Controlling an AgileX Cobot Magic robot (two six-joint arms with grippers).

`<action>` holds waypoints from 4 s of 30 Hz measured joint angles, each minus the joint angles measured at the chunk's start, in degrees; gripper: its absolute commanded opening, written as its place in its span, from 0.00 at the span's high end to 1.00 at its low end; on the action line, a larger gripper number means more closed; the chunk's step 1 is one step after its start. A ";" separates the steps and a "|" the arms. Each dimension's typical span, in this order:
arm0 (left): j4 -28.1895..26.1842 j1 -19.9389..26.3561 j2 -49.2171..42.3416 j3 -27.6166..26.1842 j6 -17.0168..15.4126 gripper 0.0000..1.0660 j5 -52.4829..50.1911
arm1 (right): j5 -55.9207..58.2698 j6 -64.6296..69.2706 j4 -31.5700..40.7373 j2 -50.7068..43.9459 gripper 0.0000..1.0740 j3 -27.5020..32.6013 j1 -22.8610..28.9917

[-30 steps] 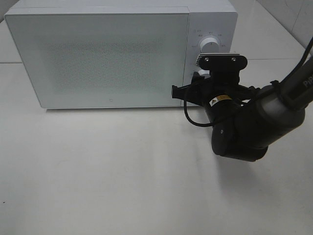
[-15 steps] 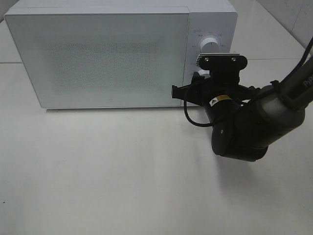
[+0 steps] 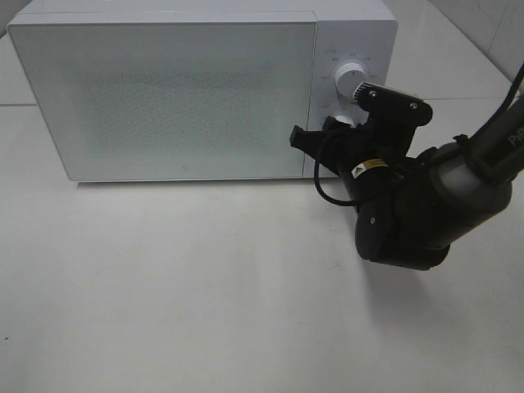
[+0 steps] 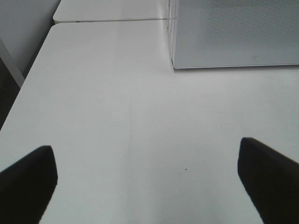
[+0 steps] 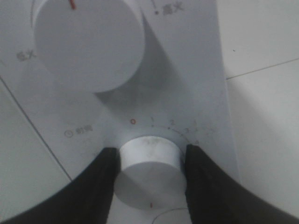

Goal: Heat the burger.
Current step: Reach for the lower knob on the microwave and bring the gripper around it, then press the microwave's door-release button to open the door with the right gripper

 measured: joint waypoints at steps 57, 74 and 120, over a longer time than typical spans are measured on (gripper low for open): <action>0.00 0.00 0.00 0.00 0.00 0.05 0.00 | -0.40 76.32 0.40 0.29 0.96 0.34 -0.11; 0.00 0.00 0.00 0.00 0.00 0.05 0.00 | 0.23 69.04 -0.29 0.29 0.17 0.86 0.11; 0.00 0.00 0.00 0.00 0.00 0.05 0.00 | 45.78 0.57 -15.41 -27.16 0.29 16.62 0.11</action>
